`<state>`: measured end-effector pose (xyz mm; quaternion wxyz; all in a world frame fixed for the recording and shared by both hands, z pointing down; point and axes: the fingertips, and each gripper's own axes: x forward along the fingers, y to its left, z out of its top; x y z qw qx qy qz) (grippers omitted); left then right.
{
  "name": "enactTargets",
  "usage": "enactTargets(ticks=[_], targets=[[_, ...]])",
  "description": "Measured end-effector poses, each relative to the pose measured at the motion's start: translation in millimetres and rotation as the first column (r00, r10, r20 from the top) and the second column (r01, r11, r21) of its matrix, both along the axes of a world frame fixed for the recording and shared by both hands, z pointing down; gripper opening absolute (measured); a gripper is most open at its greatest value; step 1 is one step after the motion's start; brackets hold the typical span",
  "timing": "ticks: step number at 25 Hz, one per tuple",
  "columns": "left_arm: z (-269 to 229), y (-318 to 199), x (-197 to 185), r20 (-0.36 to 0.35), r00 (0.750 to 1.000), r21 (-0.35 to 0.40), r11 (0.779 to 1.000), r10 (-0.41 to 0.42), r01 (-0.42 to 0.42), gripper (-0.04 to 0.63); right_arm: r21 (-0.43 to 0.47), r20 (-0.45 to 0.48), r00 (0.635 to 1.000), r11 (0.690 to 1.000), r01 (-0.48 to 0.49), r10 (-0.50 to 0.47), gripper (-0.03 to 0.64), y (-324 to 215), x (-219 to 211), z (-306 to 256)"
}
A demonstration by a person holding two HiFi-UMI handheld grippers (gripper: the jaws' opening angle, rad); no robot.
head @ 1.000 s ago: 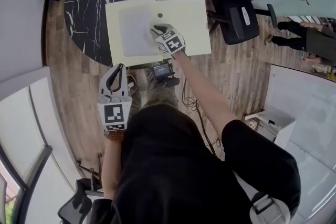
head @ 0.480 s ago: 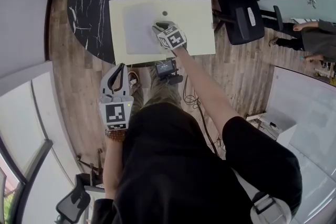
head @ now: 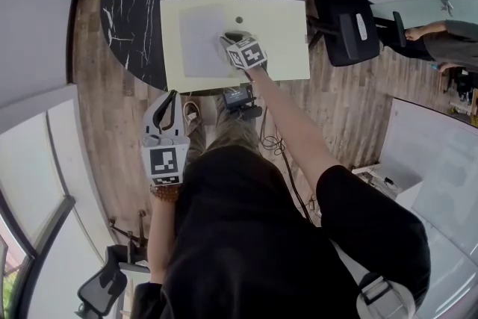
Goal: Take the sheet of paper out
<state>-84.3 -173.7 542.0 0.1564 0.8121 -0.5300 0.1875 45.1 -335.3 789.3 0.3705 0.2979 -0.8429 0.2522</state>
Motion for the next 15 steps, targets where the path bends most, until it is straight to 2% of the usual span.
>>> enactTargets(ticks=[5,10,15], targets=[[-0.2,-0.4,-2.3,-0.001,1.000,0.001,1.000,0.000,0.000,0.002,-0.017,0.043,0.997,0.998,-0.067,0.068,0.074,-4.7,3.9,-5.5],[0.0,-0.8,-4.4,-0.001,1.000,0.001,1.000,0.003,-0.003,0.002,0.025,0.089,0.989,0.992,-0.123,0.120,0.074,-11.6,6.2,-18.3],[2.6,1.3,-6.6,0.004,1.000,-0.004,1.000,0.003,-0.003,0.002,-0.008,0.091,0.991,0.996,-0.093,0.093,0.074,-6.6,0.3,-10.2]])
